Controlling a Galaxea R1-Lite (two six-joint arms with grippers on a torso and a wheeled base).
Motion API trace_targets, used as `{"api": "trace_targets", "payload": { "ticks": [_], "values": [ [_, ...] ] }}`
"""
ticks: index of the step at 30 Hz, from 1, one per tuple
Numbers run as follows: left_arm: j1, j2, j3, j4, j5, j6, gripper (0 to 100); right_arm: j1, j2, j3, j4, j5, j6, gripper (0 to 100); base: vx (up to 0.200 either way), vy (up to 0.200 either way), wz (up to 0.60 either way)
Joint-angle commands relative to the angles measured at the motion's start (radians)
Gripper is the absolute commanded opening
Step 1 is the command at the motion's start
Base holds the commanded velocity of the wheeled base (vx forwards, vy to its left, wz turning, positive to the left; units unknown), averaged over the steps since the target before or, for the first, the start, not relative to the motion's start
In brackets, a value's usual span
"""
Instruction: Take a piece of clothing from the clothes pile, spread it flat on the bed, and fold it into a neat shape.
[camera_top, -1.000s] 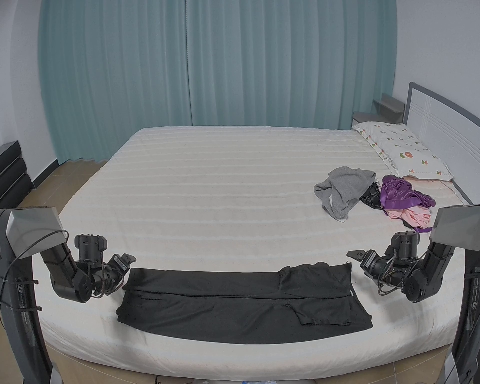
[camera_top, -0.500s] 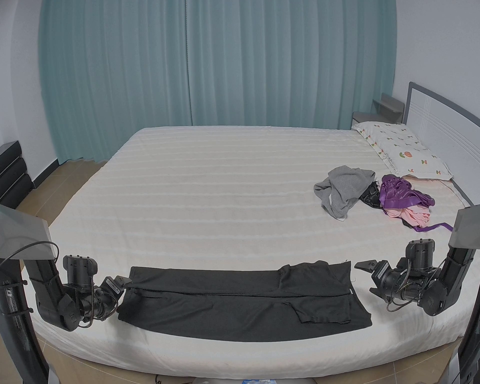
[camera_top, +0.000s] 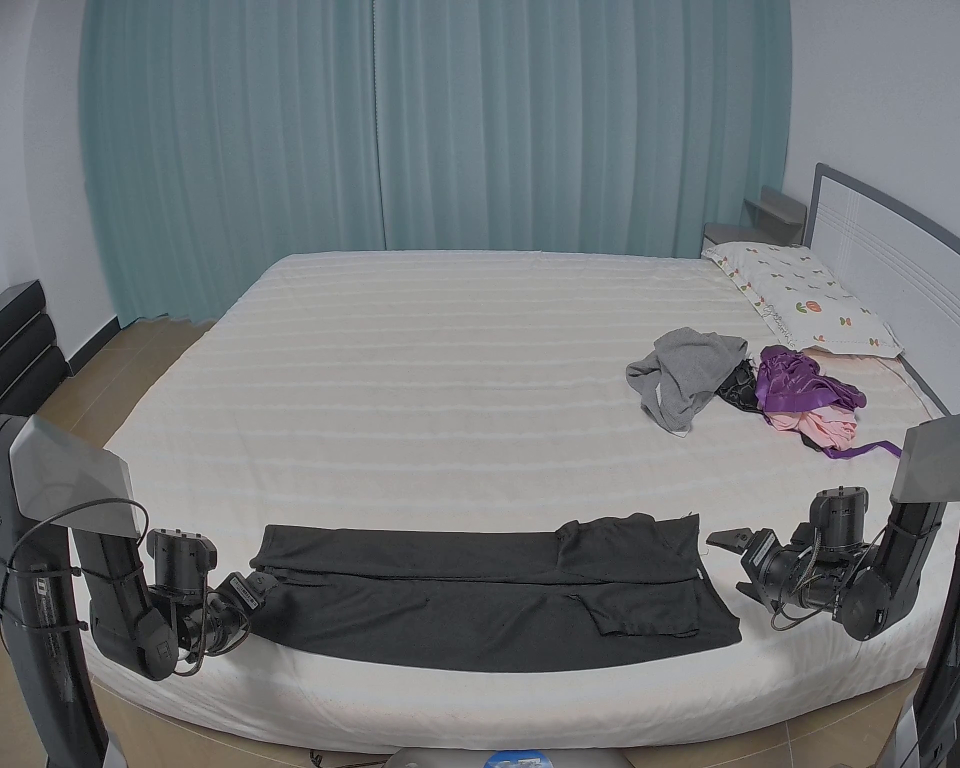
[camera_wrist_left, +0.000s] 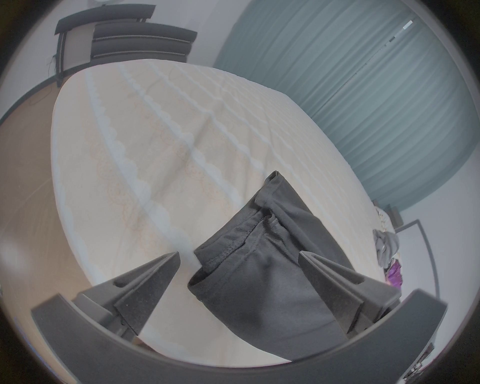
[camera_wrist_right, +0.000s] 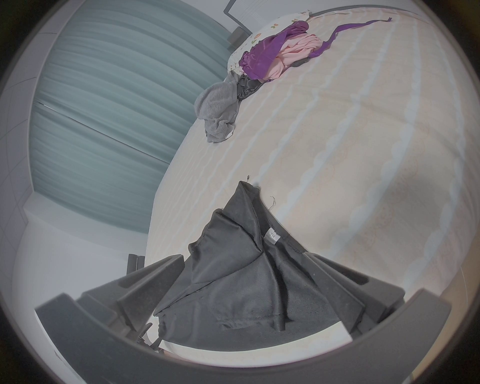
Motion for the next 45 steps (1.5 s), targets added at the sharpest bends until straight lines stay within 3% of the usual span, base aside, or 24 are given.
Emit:
{"api": "trace_targets", "payload": {
  "ticks": [1,2,3,9,21,25,33,36,45],
  "values": [
    [-0.011,0.046,-0.009,-0.007,0.009,0.010,100,0.002,0.011,0.007,-0.004,0.000,0.000,100,0.000,0.000,0.00],
    [-0.015,0.053,-0.009,-0.010,0.015,0.013,100,0.001,0.012,0.007,-0.004,0.000,0.000,100,0.000,0.000,0.00],
    [-0.015,0.053,-0.009,-0.010,0.015,0.013,0,0.001,0.012,0.007,-0.004,0.000,0.000,100,0.000,0.000,0.00],
    [-0.029,0.078,-0.003,-0.013,0.089,0.011,0,0.001,0.000,0.053,0.001,-0.011,-0.041,100,0.000,0.000,0.00],
    [-0.020,0.070,0.044,-0.062,0.101,0.007,0,0.007,-0.002,0.128,0.016,-0.060,-0.136,100,0.000,0.000,0.00],
    [-0.020,0.075,0.044,-0.067,0.101,0.005,0,0.021,0.004,0.128,0.080,-0.085,-0.166,100,0.000,0.000,0.00],
    [-0.020,0.078,0.044,-0.067,0.100,0.004,0,0.082,0.061,0.131,0.099,-0.097,-0.166,100,0.000,0.000,0.00],
    [-0.020,0.078,0.046,-0.067,0.100,0.002,0,0.102,0.093,0.127,0.077,-0.126,-0.166,100,0.000,0.000,0.00],
    [-0.020,0.078,0.046,-0.067,0.100,0.001,0,0.151,0.136,0.116,-0.021,-0.129,-0.158,100,0.000,0.000,0.00]
  ]
}}
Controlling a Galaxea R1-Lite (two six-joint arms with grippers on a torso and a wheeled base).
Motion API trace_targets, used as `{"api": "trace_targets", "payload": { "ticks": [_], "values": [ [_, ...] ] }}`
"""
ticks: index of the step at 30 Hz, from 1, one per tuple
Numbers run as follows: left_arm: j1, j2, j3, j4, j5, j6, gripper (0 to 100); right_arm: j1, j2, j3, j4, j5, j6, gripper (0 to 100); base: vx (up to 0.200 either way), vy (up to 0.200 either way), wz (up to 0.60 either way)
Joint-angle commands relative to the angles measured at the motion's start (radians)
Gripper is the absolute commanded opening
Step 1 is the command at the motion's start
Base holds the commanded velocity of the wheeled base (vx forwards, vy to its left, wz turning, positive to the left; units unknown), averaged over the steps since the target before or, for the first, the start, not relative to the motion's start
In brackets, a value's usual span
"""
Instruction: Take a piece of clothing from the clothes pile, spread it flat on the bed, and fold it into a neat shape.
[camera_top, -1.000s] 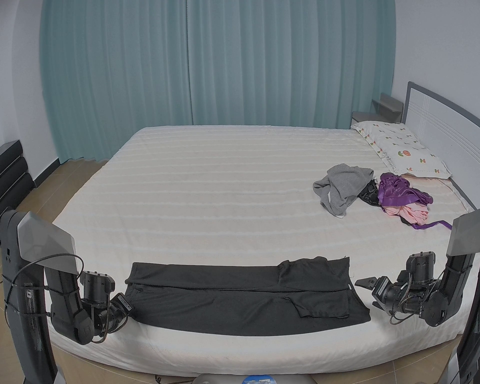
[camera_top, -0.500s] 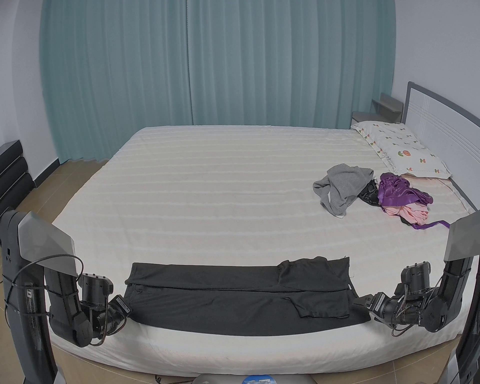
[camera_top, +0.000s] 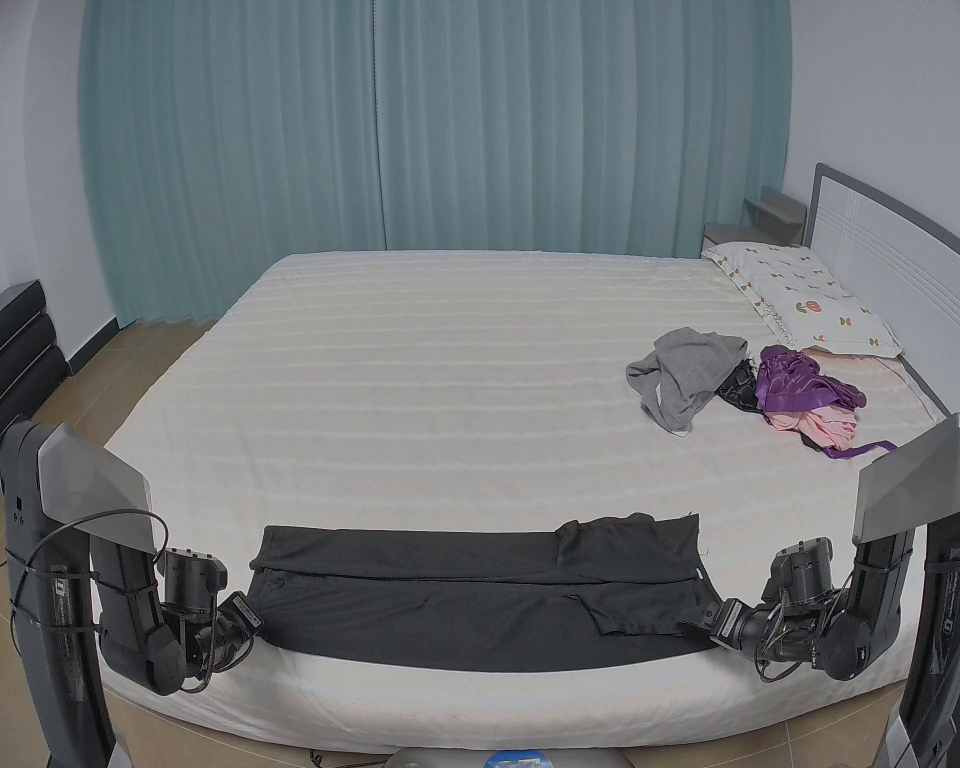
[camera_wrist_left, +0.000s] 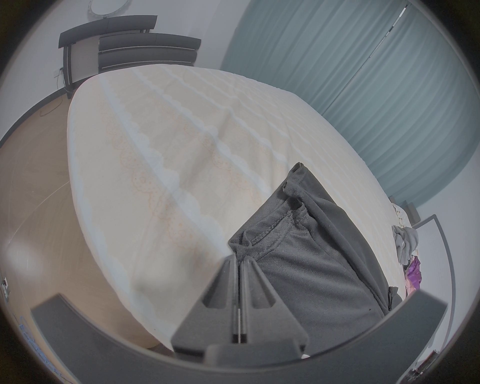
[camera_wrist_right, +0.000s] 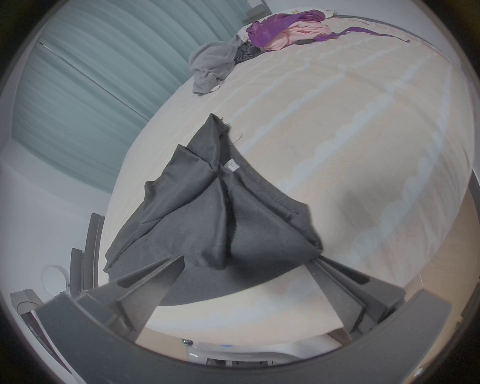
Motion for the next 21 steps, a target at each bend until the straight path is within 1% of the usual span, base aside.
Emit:
{"api": "trace_targets", "payload": {
  "ticks": [1,2,3,8,21],
  "values": [
    [0.001,0.001,0.000,0.000,0.000,-0.001,0,0.010,0.038,-0.005,-0.028,0.001,0.001,100,0.000,0.000,0.00],
    [0.001,0.003,0.000,0.000,0.000,-0.001,0,0.011,0.041,-0.005,-0.032,0.001,0.001,100,0.000,0.000,0.00],
    [0.001,0.003,0.000,0.000,0.000,-0.001,0,0.015,0.041,-0.004,-0.038,0.001,0.003,0,0.000,0.000,0.00],
    [-0.001,0.001,0.000,0.000,-0.001,-0.001,0,0.015,0.032,0.010,-0.048,-0.007,0.003,0,0.000,0.000,0.00],
    [0.001,-0.031,0.018,0.000,0.000,0.003,0,-0.036,-0.027,0.028,-0.075,0.005,0.023,0,0.000,0.000,0.00]
  ]
}}
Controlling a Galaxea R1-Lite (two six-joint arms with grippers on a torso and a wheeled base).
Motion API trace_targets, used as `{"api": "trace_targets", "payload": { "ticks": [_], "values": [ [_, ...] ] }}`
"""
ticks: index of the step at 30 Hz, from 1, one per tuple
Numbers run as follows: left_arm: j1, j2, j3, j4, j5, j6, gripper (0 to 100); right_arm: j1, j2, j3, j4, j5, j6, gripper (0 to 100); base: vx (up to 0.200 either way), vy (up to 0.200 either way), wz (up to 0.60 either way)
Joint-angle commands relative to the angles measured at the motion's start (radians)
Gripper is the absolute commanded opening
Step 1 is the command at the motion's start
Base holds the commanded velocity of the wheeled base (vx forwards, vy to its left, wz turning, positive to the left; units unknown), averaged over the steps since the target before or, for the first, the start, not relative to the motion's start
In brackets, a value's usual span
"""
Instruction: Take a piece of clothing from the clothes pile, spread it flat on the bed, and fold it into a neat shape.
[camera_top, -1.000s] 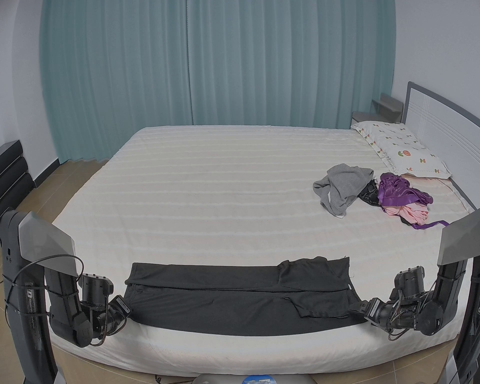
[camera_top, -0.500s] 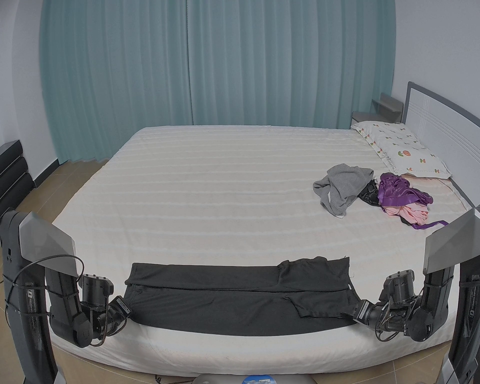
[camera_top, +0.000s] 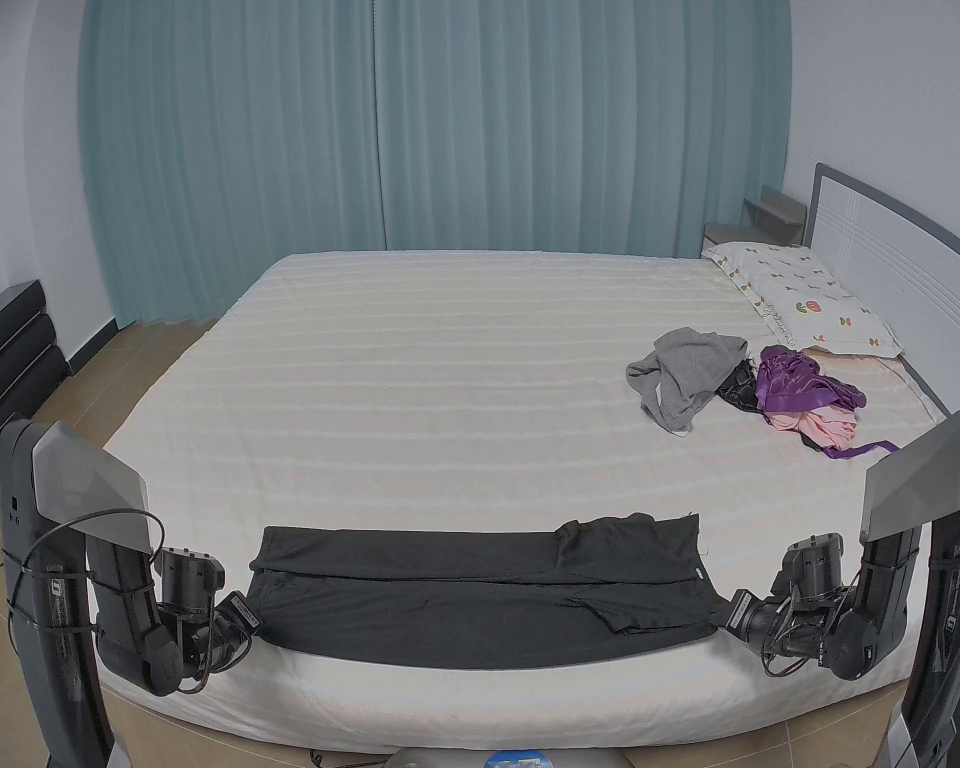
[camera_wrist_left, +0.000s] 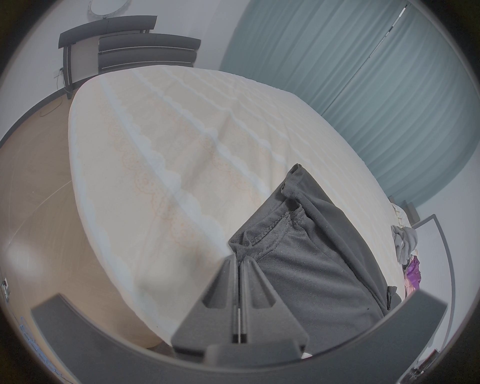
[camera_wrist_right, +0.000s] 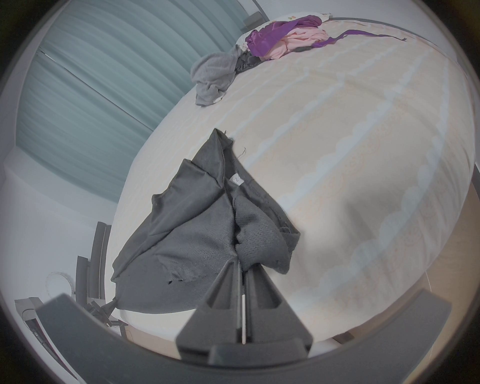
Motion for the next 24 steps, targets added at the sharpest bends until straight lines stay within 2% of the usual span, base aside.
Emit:
{"api": "trace_targets", "payload": {
  "ticks": [1,13,24],
  "values": [
    [0.000,-0.035,0.011,0.000,0.001,0.001,0,-0.016,-0.029,0.010,-0.002,0.010,0.001,0,0.000,0.000,0.00],
    [-0.001,-0.090,0.052,0.012,0.002,0.029,0,-0.047,-0.070,0.037,-0.001,0.030,-0.010,0,0.000,0.000,0.00],
    [-0.009,-0.062,0.074,0.007,0.002,0.058,0,-0.051,-0.053,0.059,0.004,0.041,-0.065,0,0.000,0.000,0.00]
  ]
}}
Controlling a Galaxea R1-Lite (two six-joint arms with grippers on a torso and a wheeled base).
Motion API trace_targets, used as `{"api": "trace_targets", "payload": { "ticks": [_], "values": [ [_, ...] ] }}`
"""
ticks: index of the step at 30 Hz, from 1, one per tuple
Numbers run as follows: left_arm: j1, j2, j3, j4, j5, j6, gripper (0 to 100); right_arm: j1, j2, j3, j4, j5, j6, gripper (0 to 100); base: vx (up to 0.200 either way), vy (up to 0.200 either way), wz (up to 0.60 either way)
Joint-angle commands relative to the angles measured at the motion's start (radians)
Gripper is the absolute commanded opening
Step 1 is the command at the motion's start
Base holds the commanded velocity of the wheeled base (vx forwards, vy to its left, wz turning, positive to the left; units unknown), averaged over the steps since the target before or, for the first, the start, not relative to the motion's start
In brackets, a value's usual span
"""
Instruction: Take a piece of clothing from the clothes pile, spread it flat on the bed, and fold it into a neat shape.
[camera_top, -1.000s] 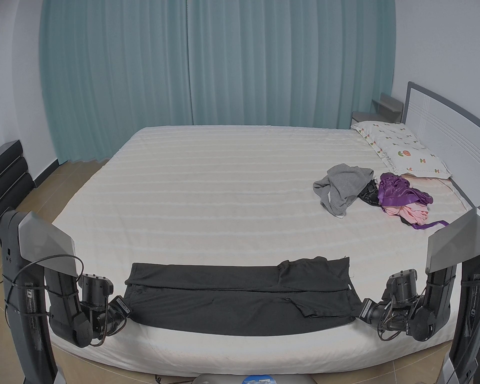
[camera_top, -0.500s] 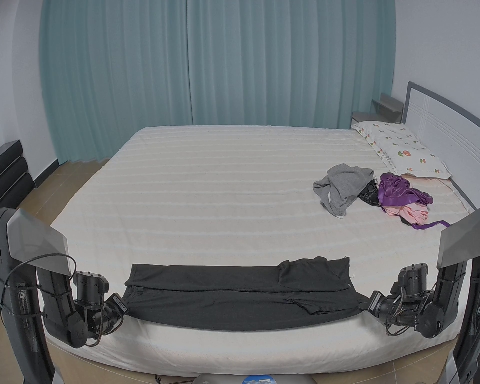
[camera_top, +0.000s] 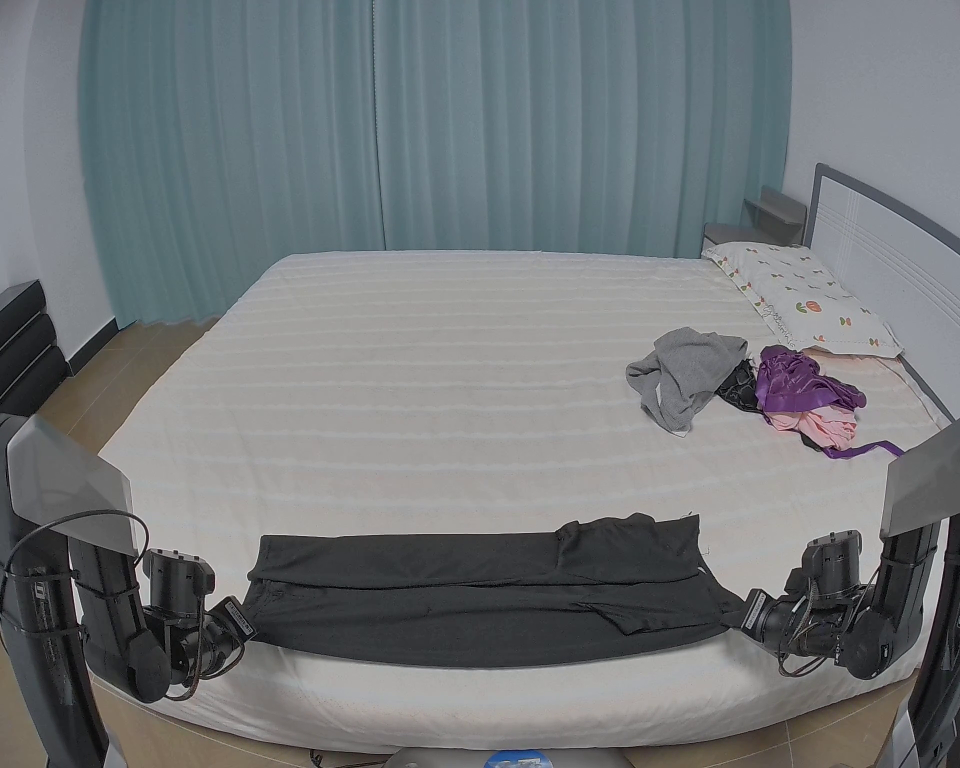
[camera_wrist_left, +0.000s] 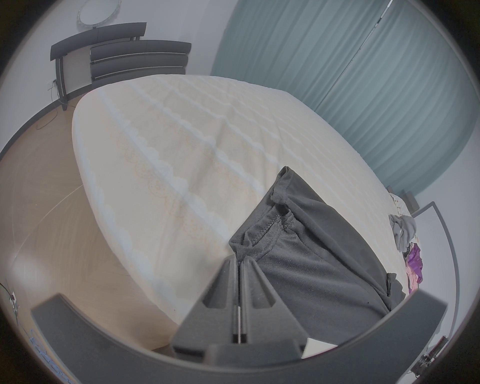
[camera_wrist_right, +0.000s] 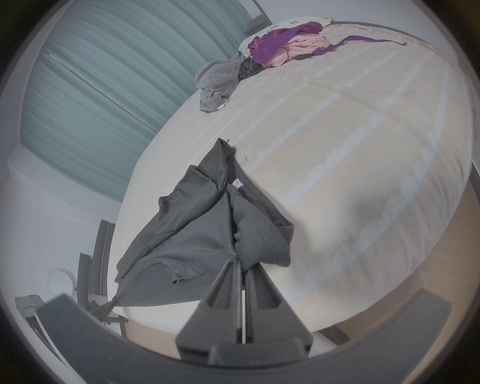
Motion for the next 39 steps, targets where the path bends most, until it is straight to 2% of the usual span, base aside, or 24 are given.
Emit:
{"api": "trace_targets", "payload": {
  "ticks": [1,5,6,11,12,18,24,30,35,37,39],
  "values": [
    [-0.001,0.017,0.002,-0.003,0.000,0.000,0,-0.002,0.010,0.005,0.003,0.000,-0.011,0,0.000,0.000,0.00],
    [-0.002,0.046,0.004,-0.006,0.000,0.000,0,0.004,0.040,0.020,-0.003,0.000,-0.037,0,0.000,0.000,0.00],
    [-0.006,0.051,0.005,-0.006,0.000,0.000,100,0.004,0.046,0.023,-0.003,0.000,-0.045,0,0.000,0.000,0.00],
    [-0.015,0.063,0.020,-0.009,-0.001,0.017,100,0.007,0.076,0.022,-0.010,0.000,-0.077,0,0.000,0.000,0.00],
    [-0.015,0.067,0.017,-0.011,-0.001,0.019,100,0.008,0.078,0.023,-0.013,0.000,-0.077,100,0.000,0.000,0.00],
    [-0.001,0.061,0.004,-0.012,-0.001,0.017,100,0.018,0.043,0.054,-0.054,-0.003,-0.080,100,0.000,0.000,0.00],
    [0.042,-0.040,-0.058,-0.005,-0.017,0.019,100,-0.081,-0.020,0.026,-0.094,-0.001,-0.083,100,0.000,0.000,0.00],
    [0.051,-0.109,-0.128,0.045,-0.043,0.037,100,-0.133,-0.040,-0.014,-0.100,0.000,-0.079,100,0.000,0.000,0.00],
    [0.030,-0.127,-0.202,0.104,-0.073,0.039,100,-0.173,-0.023,-0.054,-0.099,0.011,-0.057,100,0.000,0.000,0.00],
    [-0.015,-0.120,-0.230,0.126,-0.075,0.034,100,-0.174,0.000,-0.072,-0.100,0.028,-0.005,100,0.000,0.000,0.00],
    [-0.044,-0.117,-0.242,0.126,-0.076,0.031,100,-0.176,0.009,-0.083,-0.100,0.029,0.004,100,0.000,0.000,0.00]
  ]
}}
